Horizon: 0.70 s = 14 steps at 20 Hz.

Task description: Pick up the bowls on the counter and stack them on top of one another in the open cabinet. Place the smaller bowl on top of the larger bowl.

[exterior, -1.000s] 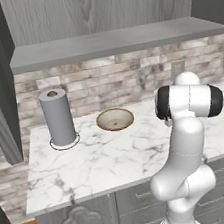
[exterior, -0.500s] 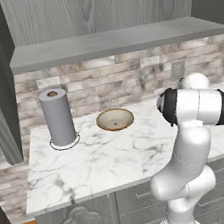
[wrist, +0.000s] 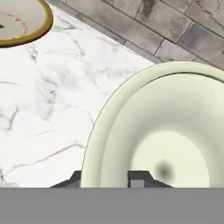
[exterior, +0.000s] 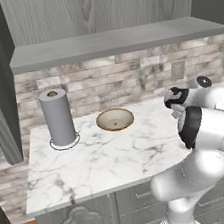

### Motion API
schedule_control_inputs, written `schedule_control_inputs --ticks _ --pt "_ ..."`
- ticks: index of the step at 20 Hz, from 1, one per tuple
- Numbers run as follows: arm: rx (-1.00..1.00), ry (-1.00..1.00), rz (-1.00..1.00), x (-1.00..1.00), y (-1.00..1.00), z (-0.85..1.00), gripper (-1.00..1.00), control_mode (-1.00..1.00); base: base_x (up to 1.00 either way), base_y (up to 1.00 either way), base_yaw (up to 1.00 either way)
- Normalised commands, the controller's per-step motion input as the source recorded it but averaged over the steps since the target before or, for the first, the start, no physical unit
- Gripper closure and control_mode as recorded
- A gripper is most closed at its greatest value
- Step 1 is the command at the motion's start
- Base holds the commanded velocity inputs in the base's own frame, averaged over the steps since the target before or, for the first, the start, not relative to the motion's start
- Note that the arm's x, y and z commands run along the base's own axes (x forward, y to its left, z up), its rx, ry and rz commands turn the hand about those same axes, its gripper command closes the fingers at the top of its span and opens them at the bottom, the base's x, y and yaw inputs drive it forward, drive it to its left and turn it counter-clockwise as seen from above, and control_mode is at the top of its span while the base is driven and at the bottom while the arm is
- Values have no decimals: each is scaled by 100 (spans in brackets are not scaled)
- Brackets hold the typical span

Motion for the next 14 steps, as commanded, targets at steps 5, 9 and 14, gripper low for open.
schedule_control_inputs --ticks 5,9,14 --pt "0 -10 21 -39 24 39 100 -100 0 0 0" --pt "-1 -2 24 -30 38 42 100 -100 0 0 0" --pt "-4 0 24 -25 49 42 100 -100 0 0 0"
